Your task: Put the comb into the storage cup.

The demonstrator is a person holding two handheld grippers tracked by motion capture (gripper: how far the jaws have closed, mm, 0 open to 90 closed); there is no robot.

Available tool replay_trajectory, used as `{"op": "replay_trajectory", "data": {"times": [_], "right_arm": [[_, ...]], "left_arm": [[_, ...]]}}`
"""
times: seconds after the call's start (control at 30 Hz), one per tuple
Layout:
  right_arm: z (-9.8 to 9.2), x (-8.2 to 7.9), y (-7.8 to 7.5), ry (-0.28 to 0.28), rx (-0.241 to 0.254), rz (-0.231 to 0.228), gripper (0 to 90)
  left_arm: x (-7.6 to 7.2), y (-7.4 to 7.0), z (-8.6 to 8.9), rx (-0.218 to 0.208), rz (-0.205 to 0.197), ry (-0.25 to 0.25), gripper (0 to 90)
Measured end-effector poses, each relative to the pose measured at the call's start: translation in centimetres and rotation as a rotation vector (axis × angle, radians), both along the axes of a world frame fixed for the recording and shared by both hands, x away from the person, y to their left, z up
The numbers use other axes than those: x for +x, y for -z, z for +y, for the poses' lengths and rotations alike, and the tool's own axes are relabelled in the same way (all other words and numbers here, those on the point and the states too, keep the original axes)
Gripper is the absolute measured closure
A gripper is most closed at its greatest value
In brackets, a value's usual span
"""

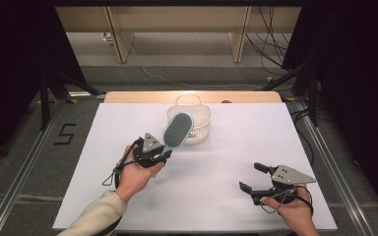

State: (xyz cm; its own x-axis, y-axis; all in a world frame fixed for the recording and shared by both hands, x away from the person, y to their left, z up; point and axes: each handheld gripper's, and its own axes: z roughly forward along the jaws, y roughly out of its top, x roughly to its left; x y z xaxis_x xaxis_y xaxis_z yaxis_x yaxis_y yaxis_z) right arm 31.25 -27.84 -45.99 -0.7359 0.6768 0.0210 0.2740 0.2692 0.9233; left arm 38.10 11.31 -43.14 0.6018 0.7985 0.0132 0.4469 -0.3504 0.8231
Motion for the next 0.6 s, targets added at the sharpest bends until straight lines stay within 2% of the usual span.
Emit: {"op": "replay_trajectory", "data": {"times": [0.3, 0.5, 0.6], "right_arm": [[0.02, 0.02, 0.01, -0.003, 0.001, -0.004, 15.2], [-0.01, 0.02, 0.00, -0.002, 0.000, -0.005, 15.1], [0.00, 0.02, 0.01, -0.001, 0.000, -0.003, 15.1]], "left_arm": [[0.09, -0.18, 0.21, -0.029, -0.010, -0.015, 69.5], [0.11, -0.19, 0.21, -0.026, -0.019, -0.017, 69.5], [0.11, -0.17, 0.22, -0.015, -0.037, -0.013, 69.5]]}}
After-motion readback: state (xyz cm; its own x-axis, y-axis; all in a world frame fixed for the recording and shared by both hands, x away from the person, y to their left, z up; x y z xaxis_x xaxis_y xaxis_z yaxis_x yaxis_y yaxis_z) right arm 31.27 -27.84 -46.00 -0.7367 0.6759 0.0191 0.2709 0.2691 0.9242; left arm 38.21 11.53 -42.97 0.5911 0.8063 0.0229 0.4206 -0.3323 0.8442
